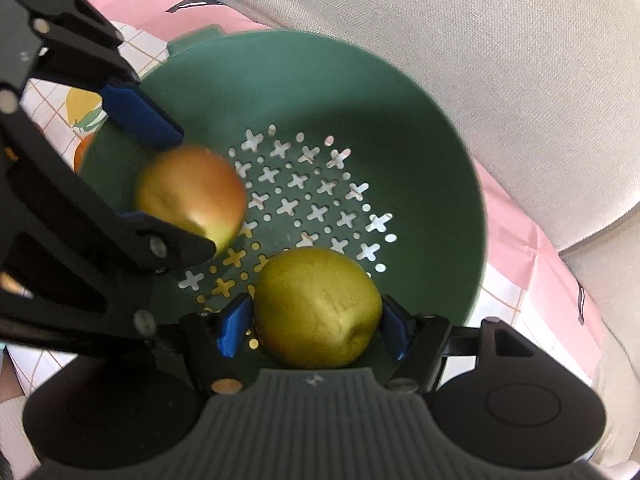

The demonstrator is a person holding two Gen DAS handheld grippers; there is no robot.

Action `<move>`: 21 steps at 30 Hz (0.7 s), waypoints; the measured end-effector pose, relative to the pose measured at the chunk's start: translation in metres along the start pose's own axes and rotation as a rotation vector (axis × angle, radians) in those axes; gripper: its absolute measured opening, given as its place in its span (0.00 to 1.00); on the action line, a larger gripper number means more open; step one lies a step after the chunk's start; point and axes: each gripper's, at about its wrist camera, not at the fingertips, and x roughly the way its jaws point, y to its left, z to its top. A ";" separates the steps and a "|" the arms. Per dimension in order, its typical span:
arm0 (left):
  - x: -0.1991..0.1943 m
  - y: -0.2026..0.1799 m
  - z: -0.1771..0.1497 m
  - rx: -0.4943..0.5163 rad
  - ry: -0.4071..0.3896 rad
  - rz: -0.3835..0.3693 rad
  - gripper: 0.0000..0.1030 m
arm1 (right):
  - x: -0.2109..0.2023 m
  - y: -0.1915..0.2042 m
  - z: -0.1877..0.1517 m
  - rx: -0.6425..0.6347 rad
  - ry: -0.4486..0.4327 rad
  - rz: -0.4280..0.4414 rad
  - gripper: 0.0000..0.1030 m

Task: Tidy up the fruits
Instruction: 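Carry both pears over the green colander and lower them inside, then open both tools to release the pears and lift away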

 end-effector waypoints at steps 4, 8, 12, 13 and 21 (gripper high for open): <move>-0.010 0.000 0.002 -0.031 -0.022 -0.016 0.73 | -0.008 -0.006 0.001 0.021 -0.010 -0.006 0.68; -0.019 -0.001 -0.001 -0.043 -0.054 -0.018 0.74 | -0.012 -0.003 0.001 0.016 -0.010 -0.034 0.68; -0.029 -0.001 -0.006 -0.053 -0.082 -0.012 0.74 | -0.020 -0.003 -0.001 0.042 -0.028 -0.041 0.75; -0.032 -0.001 -0.007 -0.053 -0.088 -0.009 0.74 | -0.022 -0.003 -0.001 0.047 -0.032 -0.044 0.76; -0.065 -0.004 -0.029 -0.021 -0.155 0.025 0.74 | -0.051 0.015 -0.004 0.030 -0.108 -0.108 0.80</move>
